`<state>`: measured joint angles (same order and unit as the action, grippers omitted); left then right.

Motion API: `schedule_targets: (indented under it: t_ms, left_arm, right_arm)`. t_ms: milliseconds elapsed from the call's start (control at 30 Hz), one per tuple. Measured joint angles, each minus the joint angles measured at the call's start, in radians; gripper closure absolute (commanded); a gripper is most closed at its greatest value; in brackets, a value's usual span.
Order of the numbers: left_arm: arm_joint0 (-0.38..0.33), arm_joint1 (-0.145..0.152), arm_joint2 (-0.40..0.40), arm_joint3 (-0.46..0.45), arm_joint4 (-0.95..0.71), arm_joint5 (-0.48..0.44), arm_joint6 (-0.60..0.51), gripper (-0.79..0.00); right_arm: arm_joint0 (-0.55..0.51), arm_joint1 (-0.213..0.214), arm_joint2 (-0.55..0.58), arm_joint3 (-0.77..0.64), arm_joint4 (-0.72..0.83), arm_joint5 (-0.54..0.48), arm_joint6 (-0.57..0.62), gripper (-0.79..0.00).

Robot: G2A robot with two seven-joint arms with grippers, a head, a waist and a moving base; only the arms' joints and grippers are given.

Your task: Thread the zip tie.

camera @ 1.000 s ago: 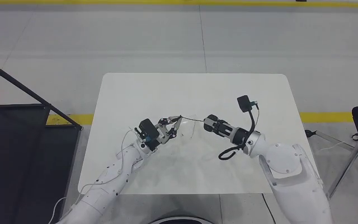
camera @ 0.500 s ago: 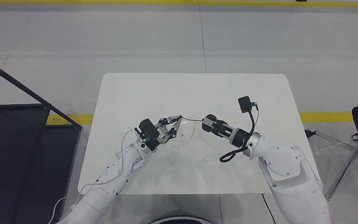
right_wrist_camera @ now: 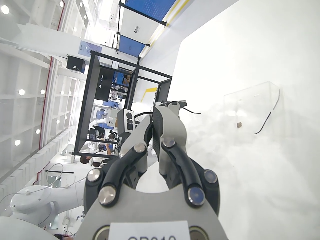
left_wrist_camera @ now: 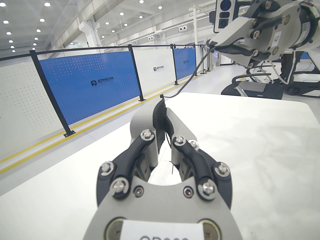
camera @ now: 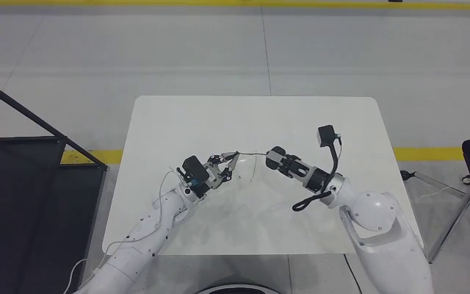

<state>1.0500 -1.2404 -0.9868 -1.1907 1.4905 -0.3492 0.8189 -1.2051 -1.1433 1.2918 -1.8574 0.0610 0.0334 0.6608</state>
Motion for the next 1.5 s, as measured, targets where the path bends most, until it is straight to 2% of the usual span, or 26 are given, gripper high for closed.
schedule_targets:
  t_ms: [300, 733, 1500]
  left_arm:
    - [0.0, 0.0, 0.0, 0.0, 0.0, 0.0, 0.0, 0.0]
    - [0.0, 0.0, 0.0, 0.0, 0.0, 0.0, 0.0, 0.0]
    - [0.044, 0.0, -0.044, -0.064, -0.04, 0.013, -0.022, 0.0]
  right_arm:
    - [0.009, 0.0, -0.009, 0.003, -0.002, 0.011, 0.005, 0.0]
    - [-0.005, -0.004, -0.01, 0.014, 0.045, -0.046, -0.034, 0.0]
    - [0.067, -0.004, -0.075, 0.013, -0.101, 0.133, -0.003, 0.0]
